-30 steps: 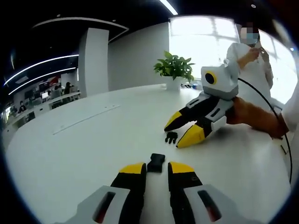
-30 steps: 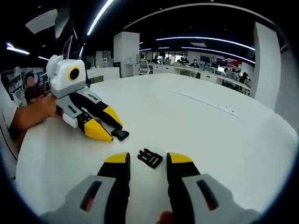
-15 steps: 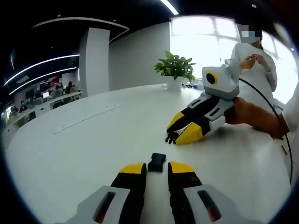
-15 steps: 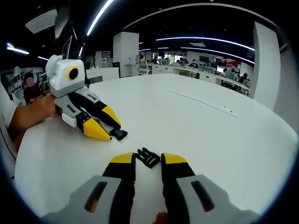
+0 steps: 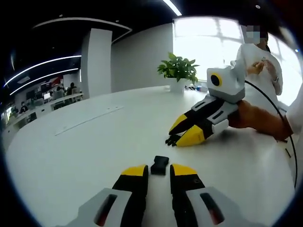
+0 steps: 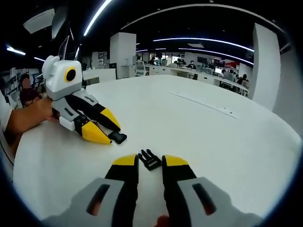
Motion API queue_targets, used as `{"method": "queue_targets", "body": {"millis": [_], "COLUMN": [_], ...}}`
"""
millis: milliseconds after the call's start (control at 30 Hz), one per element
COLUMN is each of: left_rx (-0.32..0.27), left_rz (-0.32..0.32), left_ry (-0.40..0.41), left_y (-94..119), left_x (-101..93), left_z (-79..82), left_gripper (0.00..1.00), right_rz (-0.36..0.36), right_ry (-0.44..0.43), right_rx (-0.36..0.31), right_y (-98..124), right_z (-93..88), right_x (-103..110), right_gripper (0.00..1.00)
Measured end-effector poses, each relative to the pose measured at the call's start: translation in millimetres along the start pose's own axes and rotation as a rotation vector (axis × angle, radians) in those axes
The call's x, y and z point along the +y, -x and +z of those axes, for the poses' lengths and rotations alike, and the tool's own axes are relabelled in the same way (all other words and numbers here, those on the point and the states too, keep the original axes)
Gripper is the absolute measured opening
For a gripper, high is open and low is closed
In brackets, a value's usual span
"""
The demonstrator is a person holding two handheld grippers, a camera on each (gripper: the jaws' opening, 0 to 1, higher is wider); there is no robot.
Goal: Snap the two parts of the plastic buckle together until the buckle closes and remains connected.
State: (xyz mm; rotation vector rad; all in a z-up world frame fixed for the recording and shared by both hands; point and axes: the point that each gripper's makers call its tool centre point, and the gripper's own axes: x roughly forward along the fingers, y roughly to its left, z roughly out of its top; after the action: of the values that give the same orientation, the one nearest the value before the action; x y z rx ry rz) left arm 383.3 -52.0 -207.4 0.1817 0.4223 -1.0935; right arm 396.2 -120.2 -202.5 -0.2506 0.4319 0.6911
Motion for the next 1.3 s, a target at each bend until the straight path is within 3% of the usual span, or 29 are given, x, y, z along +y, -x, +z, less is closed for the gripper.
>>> {"method": "queue_targets", "body": {"millis": [600,1300], "left_rx": [-0.002,-0.01], "left_rz": [-0.008,-0.032], "left_ry": [0.004,-0.012], "left_y": [0.9,0.5], "left_x": [0.8,-0.5], "left_z": [-0.9,-1.0], "left_gripper": [0.17,0.17], "right_rz": [0.082,0.1], "right_ry": [-0.003,0.013], "right_rx": [0.031,0.0], "right_y": [7.2,2.3], "right_z": [-3.1,-2.0], "right_x": [8.4,9.1], "right_gripper": [0.19,0.19]}}
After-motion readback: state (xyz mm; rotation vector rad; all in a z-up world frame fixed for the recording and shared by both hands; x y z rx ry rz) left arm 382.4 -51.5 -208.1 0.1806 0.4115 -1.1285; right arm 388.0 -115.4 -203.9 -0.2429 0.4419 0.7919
